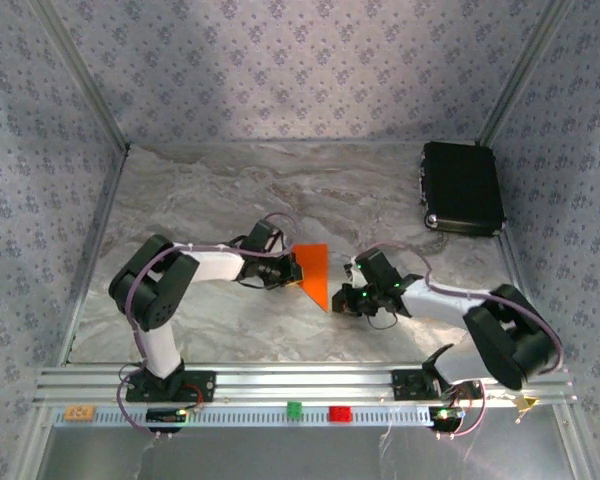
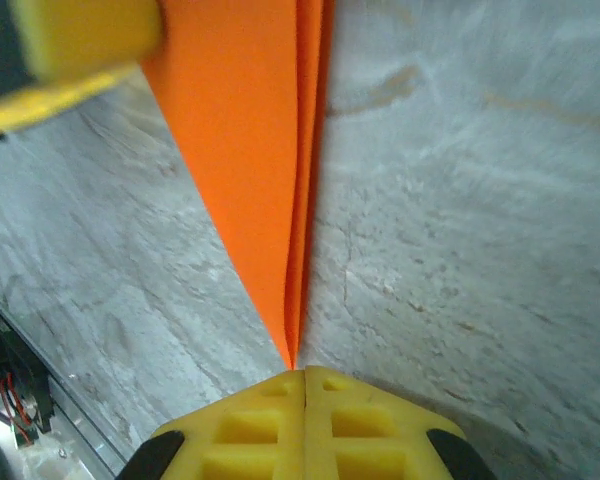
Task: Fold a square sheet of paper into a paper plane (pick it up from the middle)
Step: Third fold the triangle at the center of the table.
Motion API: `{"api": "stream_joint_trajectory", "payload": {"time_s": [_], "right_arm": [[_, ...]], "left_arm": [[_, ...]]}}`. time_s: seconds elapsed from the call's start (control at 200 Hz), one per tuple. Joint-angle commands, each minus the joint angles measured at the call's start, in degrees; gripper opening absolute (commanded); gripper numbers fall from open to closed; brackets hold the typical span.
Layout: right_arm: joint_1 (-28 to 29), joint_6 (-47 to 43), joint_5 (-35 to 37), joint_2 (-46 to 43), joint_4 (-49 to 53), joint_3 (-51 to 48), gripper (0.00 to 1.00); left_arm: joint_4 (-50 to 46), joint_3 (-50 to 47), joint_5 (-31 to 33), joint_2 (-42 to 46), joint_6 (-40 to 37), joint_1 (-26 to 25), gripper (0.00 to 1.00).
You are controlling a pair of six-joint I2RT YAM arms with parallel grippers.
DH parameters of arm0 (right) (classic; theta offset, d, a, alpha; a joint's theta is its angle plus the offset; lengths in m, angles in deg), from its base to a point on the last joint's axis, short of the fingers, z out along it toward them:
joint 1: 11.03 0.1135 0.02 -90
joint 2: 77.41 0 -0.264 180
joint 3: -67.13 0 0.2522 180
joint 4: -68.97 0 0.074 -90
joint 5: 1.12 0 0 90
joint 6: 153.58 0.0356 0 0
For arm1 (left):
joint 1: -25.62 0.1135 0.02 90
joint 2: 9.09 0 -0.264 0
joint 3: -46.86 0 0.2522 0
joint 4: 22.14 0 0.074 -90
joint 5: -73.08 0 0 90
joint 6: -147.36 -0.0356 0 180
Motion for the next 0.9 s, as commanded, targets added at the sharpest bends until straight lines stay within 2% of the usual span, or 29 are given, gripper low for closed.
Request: {"api": "stream_joint_trajectory", "payload": {"time_s": [0.0, 0.095, 0.205, 0.355, 0.48, 0.545, 0.67, 0.765, 0.894], "right_arm": [[-1.45, -3.89, 5.78, -5.25, 7.34, 3.73, 0.09], [-2.82, -7.62, 9.11, -8.24, 9.56, 6.22, 0.22], [-4.21, -7.01, 9.69, -10.09, 11.47, 7.45, 0.34], [-3.47, -3.38, 7.28, -12.79, 12.54, 5.80, 0.38], [-2.74, -3.90, 11.42, -16.31, 6.14, 1.46, 0.42], [-2.54, -8.23, 13.82, -17.07, 2.05, -0.80, 0.43], [-2.46, -6.21, 17.26, -16.88, 5.04, 1.05, 0.43], [-1.42, -2.72, 17.11, -15.65, 4.60, 1.62, 0.42], [-0.57, 0.13, 17.67, -13.26, 4.59, 2.31, 0.42]], "left_arm": [[-4.83, -0.90, 7.34, 4.07, 1.49, -2.23, 0.12], [-8.02, -0.17, 12.76, 8.78, 1.74, -2.89, 0.28], [-10.63, 0.91, 16.81, 13.39, 3.90, -2.87, 0.42], [-12.56, 3.07, 18.61, 16.71, 4.89, -2.85, 0.45], [-13.28, 2.89, 18.30, 17.74, -0.36, -2.32, 0.47], [-13.27, 1.81, 17.61, 18.43, -3.64, -1.64, 0.47], [-12.81, -0.97, 9.94, 20.07, -3.84, 2.79, 0.47], [-12.15, -2.50, 9.74, 21.00, -4.29, 5.61, 0.47], [-11.93, -1.63, 5.87, 19.69, -6.10, 7.76, 0.47]]}}
